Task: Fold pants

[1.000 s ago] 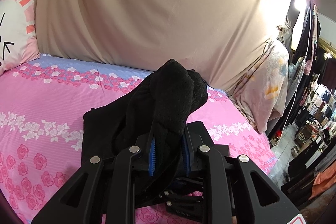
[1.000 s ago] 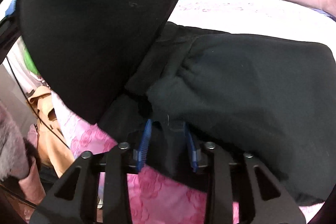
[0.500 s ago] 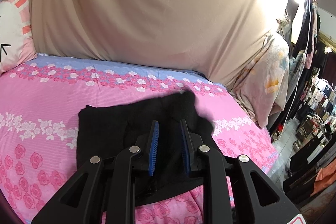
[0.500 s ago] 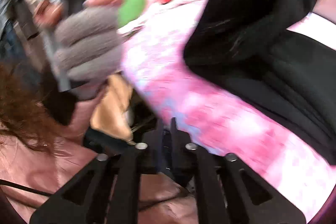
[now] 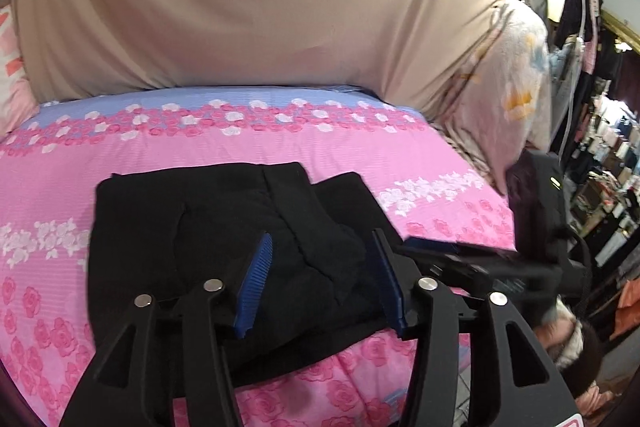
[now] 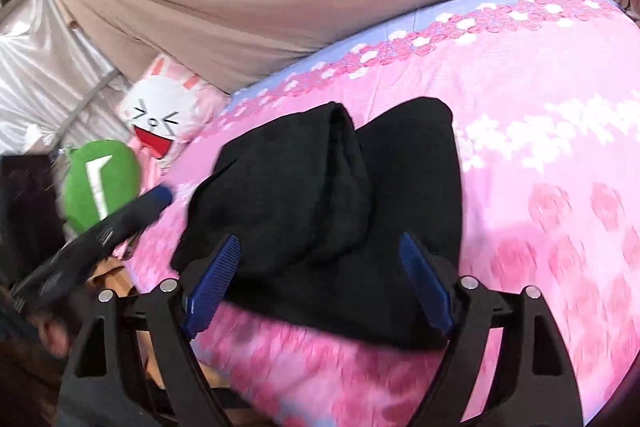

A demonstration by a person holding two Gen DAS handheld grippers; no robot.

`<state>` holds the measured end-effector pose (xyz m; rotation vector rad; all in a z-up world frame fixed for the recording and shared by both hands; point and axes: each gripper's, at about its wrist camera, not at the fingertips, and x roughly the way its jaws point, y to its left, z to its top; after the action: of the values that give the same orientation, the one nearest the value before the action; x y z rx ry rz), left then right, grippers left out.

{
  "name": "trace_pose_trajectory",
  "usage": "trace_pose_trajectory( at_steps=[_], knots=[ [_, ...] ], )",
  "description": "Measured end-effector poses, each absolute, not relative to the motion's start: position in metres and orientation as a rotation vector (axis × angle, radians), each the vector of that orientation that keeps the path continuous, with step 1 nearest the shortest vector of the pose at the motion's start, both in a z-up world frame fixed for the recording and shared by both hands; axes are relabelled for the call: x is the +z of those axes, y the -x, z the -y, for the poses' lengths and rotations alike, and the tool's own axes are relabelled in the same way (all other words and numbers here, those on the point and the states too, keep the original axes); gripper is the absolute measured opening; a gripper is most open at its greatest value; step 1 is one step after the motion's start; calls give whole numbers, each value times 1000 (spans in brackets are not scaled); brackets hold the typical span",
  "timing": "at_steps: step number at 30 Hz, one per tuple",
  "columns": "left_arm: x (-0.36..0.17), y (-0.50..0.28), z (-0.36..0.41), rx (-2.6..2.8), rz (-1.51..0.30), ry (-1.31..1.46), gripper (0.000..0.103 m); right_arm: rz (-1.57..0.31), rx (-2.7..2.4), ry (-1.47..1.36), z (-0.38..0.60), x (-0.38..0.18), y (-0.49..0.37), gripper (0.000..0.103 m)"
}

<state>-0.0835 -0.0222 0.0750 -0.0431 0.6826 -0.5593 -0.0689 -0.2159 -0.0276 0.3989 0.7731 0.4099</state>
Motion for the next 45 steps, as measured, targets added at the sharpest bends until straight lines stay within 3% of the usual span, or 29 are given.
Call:
trace_pose_trajectory(
  at_steps=[3, 4, 5, 6, 7, 8, 12, 16, 18, 20, 28, 30, 32, 33, 36, 39, 45],
  knots=[
    [77, 85, 5, -484, -668, 31, 58, -820, 420, -385, 197, -38, 37, 86],
    [78, 86, -4, -455, -663, 34, 59, -826, 440, -385, 190, -41, 31, 77],
    [78, 85, -11, -437, -662, 37, 59, -838, 457, -380, 180, -46, 25, 52],
    [79, 85, -21, -409, -660, 42, 59, -839, 466, -366, 172, -47, 25, 42],
    [80, 85, -31, -379, -657, 49, 59, -808, 463, -350, 167, -39, 28, 23],
    [82, 85, -44, -346, -653, 61, 59, -771, 466, -341, 166, -27, 36, 19],
    [91, 88, -78, -283, -635, 114, 59, -568, 436, -284, 185, 35, 99, 18],
    [81, 84, -81, -291, -661, 136, 59, -620, 251, -222, 216, 13, 120, 18],
    [66, 77, -71, -313, -706, 138, 59, -765, 177, -251, 232, -35, 106, 26],
    [52, 73, -58, -337, -753, 138, 59, -761, 159, -346, 246, -52, 108, 61],
    [29, 76, -48, -299, -816, 125, 66, -635, 155, -278, 232, 0, 128, 61],
    [23, 73, -47, -291, -832, 121, 66, -632, 186, -205, 213, 2, 118, 50],
    [19, 74, -44, -282, -833, 102, 67, -676, 213, -171, 204, -5, 92, 14],
    [17, 73, -41, -272, -832, 83, 69, -687, 206, -169, 204, -8, 81, 9],
    [15, 70, -38, -255, -829, 58, 74, -679, 177, -184, 214, -8, 50, 8],
    [11, 65, -39, -246, -828, 58, 81, -796, 166, -170, 220, -37, 4, 5],
    [9, 61, -38, -227, -843, 55, 82, -682, 173, -189, 216, 0, 51, 12]
  ],
)
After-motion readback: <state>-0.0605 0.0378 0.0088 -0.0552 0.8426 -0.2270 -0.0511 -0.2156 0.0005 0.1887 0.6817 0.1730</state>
